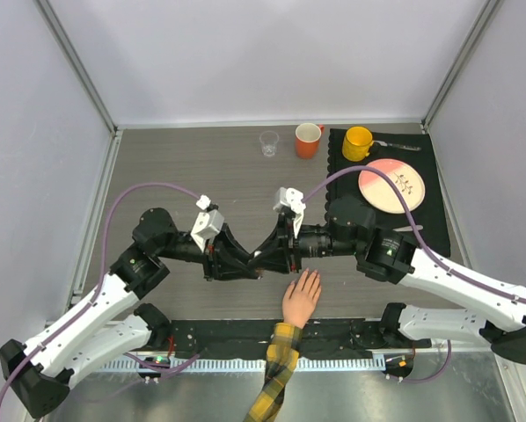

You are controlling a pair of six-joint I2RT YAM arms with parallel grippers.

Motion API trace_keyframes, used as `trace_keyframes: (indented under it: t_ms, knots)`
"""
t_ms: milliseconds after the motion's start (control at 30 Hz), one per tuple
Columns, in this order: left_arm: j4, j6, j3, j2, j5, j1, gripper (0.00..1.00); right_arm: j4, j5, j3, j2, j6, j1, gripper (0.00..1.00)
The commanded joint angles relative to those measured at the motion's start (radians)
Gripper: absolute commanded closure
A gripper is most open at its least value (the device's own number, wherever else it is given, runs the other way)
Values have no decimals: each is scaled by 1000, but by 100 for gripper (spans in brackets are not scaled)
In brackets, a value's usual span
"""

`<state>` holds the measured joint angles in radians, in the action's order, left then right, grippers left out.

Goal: Paint the nails

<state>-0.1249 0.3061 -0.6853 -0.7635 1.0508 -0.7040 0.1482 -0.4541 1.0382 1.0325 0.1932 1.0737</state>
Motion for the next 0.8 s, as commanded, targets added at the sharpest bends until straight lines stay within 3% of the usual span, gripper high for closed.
trace_keyframes:
  t_ms: [0, 100, 200, 267, 633, 733, 767]
  knots:
    - [67, -186, -73, 15, 0, -29, 100, -43, 75, 22, 18, 74, 11, 75]
    - [97, -229, -65, 32, -161, -28, 100, 22, 303, 54, -12, 124, 9, 47]
    - [131, -263, -66, 44, -308, -28, 100, 44, 449, 65, -48, 201, 12, 32]
    - [160, -272, -68, 50, -378, -29, 100, 51, 517, 74, -68, 229, 23, 28]
    - [128, -240, -51, 101, -531, -29, 100, 208, 1050, 269, 99, 219, 285, 27]
    - [130, -240, -51, 110, -529, -29, 100, 237, 1132, 313, 175, 224, 305, 34]
    - [128, -239, -46, 113, -531, -28, 100, 249, 1143, 324, 208, 226, 308, 45]
